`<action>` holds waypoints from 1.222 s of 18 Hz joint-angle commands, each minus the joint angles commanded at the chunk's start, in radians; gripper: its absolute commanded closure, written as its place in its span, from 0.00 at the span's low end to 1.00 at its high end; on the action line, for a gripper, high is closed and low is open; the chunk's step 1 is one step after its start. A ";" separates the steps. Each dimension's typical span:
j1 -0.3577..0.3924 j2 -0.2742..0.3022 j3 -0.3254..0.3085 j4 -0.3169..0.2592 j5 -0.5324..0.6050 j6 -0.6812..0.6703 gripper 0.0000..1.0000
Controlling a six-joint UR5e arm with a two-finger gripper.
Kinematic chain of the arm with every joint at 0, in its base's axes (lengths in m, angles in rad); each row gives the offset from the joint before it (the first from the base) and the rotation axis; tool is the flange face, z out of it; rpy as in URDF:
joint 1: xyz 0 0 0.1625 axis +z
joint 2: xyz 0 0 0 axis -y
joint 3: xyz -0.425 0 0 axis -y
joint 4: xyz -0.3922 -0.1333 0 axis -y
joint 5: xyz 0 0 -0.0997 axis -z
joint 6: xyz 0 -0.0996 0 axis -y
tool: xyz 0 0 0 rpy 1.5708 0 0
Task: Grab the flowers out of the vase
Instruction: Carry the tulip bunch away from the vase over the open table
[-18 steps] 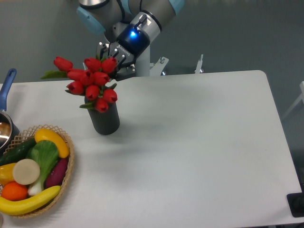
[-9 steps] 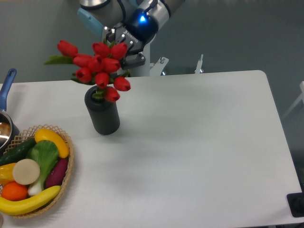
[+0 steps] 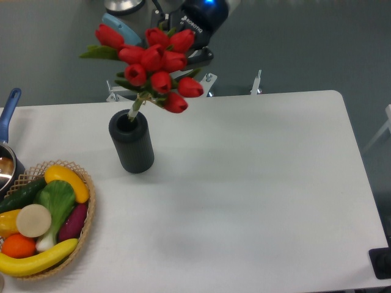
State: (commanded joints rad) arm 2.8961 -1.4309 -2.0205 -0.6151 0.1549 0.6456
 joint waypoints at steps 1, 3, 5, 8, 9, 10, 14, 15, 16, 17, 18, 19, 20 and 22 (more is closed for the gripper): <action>0.000 -0.031 0.021 0.000 0.005 0.040 1.00; 0.005 -0.081 0.061 0.005 0.041 0.120 1.00; 0.008 -0.101 0.083 0.005 0.186 0.184 1.00; 0.003 -0.135 0.100 0.003 0.418 0.238 1.00; 0.003 -0.154 0.103 0.002 0.460 0.252 1.00; 0.002 -0.170 0.108 0.002 0.507 0.270 1.00; -0.041 -0.296 0.155 0.000 0.769 0.380 1.00; -0.057 -0.336 0.173 0.002 0.861 0.387 1.00; -0.073 -0.371 0.195 -0.003 0.968 0.387 1.00; -0.093 -0.394 0.216 -0.008 1.073 0.384 1.00; -0.115 -0.413 0.233 -0.009 1.142 0.382 1.00; -0.130 -0.431 0.247 -0.009 1.182 0.382 1.00; -0.132 -0.450 0.255 -0.009 1.195 0.382 1.00; -0.132 -0.476 0.266 -0.020 1.229 0.385 1.00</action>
State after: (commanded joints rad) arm 2.7642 -1.9067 -1.7549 -0.6350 1.3834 1.0308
